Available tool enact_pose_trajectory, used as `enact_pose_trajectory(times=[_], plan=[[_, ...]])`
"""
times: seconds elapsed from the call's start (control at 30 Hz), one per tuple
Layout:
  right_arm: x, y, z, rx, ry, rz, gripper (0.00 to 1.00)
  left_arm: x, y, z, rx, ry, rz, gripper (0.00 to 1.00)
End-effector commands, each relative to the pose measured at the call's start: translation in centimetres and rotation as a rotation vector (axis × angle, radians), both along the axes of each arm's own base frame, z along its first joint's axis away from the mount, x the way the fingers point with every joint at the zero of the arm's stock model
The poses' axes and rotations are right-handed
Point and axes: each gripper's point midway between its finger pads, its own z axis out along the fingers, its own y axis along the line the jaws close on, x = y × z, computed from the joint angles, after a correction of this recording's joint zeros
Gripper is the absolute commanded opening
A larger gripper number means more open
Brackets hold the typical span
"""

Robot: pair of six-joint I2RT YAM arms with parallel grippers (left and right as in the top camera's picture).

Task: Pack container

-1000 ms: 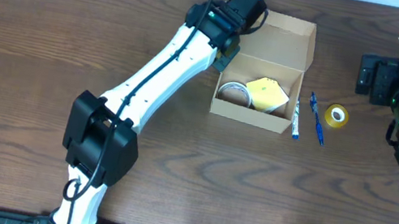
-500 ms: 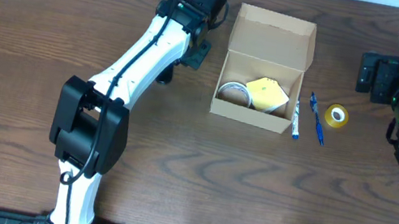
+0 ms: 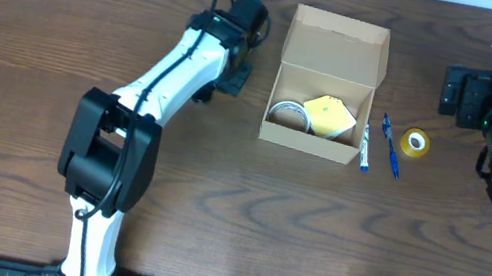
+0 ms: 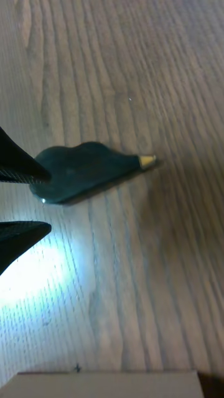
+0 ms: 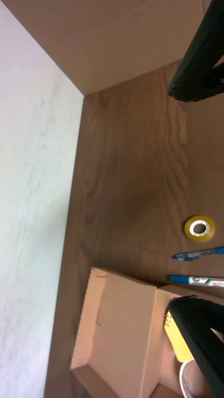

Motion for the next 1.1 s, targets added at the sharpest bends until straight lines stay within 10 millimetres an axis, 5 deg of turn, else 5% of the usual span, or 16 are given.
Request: enact_pose_trajectory(times=[0.0,0.6,0.87,1.07], plan=[[0.1,-0.1,0.6,-0.001,-0.013,-0.005,0.99,0.0,1.0,-1.0,-0.038,0.034,0.038,0.23],[0.0,0.9,0.3,0.0,0.0,0.024,0.99,-0.1,1.3,-3.7,-0.077,0.029,0.046,0.47],[-0.1,0.9,0.2,0.0,0.007,0.024,0.99,0.8,3.0,-3.7,-0.074,0.013,0.087,0.47],[-0.1,0.9,0.1,-0.001,0.01,0.024,0.99,0.2,3.4,-6.3,-0.088,0.08,0.114,0.46]])
